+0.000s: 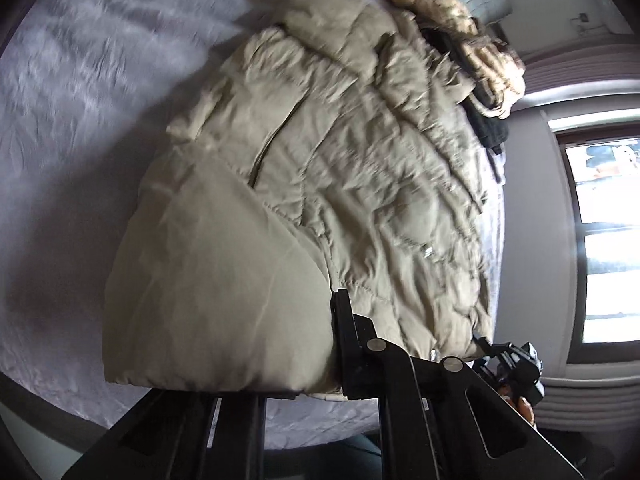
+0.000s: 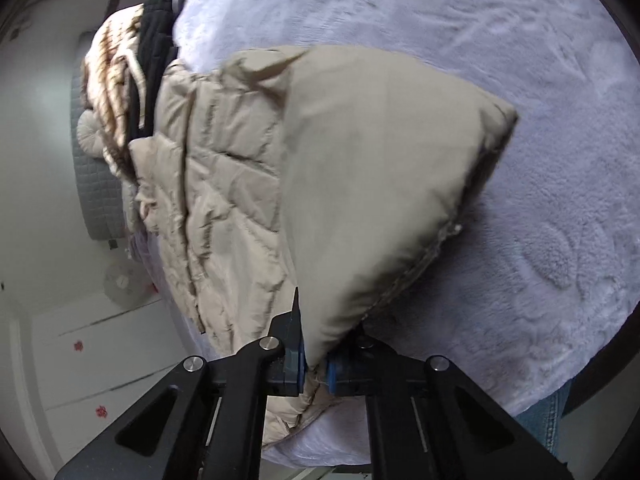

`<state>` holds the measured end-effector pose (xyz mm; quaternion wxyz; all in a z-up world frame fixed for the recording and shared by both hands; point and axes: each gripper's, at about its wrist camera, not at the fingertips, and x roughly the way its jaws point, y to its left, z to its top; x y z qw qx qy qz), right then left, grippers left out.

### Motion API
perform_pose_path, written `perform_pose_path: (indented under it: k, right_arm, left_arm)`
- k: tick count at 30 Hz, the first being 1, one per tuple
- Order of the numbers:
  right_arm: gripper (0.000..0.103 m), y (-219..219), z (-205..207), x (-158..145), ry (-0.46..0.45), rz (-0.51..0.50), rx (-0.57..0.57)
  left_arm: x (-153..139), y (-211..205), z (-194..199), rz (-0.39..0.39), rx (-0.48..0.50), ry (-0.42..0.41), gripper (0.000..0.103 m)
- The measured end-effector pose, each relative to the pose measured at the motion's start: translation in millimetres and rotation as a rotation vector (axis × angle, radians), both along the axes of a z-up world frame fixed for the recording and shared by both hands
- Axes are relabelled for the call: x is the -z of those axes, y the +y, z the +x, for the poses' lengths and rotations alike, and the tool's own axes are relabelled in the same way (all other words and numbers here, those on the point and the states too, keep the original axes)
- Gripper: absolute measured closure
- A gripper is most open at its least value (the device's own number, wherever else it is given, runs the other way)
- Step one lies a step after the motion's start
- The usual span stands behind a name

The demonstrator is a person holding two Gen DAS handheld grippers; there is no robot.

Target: Fold large clothes

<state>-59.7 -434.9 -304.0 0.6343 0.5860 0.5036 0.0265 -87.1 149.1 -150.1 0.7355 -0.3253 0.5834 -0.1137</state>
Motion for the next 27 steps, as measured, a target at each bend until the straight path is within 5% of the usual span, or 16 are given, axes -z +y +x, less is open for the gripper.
perform_pose_path:
  k: [7,16,22,27]
  right_arm:
    - [0.096,0.1,48.7,-66.3,-0.163,-0.061,-0.118]
    - [0.096,13.3,187.0,-154.1,-0.367,-0.144,-0.335]
    - [0.096,26.9,287.8,-162.2,-0.387,-0.156,-0.431]
    - [0.096,42.8,354.1,-127.3,-0.317,-0.162,-0.446]
  left_arm:
    - [-63.2,1.7,43.6,0.019,-0.032,-0.157,0.089]
    - [-129.1,-1.7,126.1,0.076,-0.159,-0.279,0.089]
    - [-133.3,-6.7,199.7,0.153,-0.227,-0.289,0.089]
    - [-93.1,-4.9,261.5,0.204,-0.245,-0.222,0.089]
